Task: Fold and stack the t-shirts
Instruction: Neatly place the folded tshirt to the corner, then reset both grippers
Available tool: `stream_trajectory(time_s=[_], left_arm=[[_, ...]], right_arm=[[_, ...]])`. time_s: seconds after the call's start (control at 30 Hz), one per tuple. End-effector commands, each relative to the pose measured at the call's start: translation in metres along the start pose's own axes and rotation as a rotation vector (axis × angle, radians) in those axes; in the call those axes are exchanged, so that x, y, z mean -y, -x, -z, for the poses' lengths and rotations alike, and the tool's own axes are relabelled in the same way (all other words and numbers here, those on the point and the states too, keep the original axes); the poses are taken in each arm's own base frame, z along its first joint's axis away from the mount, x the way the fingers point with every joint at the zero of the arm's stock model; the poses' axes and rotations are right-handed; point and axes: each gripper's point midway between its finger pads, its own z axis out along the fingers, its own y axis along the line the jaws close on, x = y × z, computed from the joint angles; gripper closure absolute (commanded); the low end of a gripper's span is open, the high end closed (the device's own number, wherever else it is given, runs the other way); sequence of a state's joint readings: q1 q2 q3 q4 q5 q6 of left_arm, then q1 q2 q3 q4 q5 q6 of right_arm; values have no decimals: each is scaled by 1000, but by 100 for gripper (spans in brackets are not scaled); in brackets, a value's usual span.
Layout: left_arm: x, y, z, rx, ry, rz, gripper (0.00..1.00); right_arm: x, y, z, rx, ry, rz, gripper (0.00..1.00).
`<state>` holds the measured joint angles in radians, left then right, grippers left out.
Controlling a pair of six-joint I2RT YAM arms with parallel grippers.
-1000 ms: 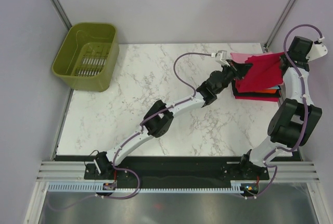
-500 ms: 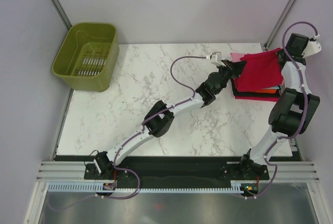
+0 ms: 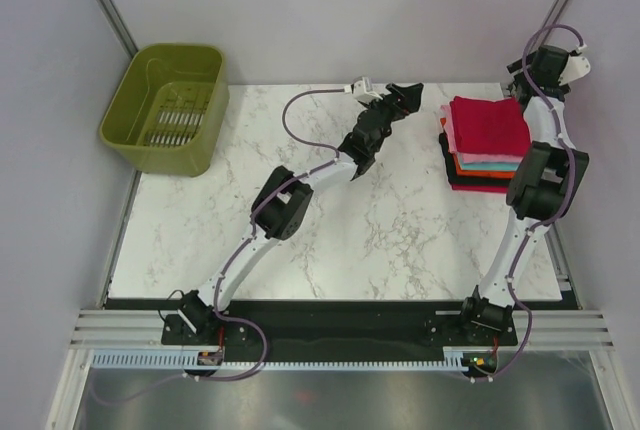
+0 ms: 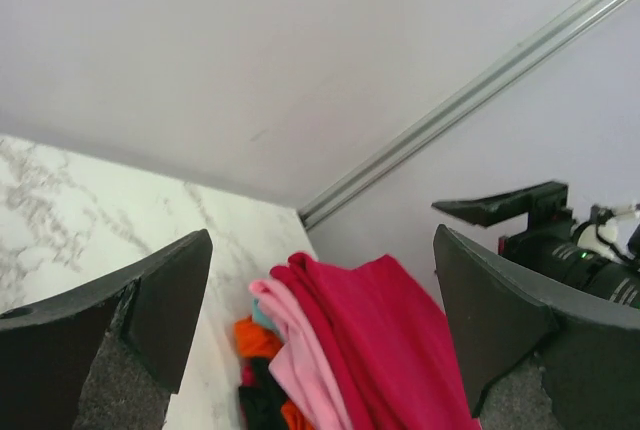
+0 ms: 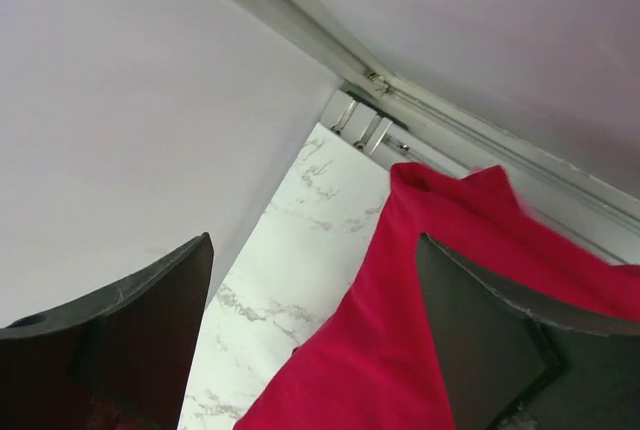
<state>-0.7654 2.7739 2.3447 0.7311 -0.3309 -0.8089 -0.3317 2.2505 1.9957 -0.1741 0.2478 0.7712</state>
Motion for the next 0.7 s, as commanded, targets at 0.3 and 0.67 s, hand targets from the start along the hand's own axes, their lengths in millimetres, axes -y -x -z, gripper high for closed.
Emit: stream_trajectory(time_s=[0.3, 0.67], left_arm=[[102, 91, 59, 9, -59, -60, 0], [72, 140, 160, -194, 200, -91, 0]], right_arm=[[-58, 17, 108, -26, 212, 150, 20], [-72, -84, 204, -231, 326, 397, 27]])
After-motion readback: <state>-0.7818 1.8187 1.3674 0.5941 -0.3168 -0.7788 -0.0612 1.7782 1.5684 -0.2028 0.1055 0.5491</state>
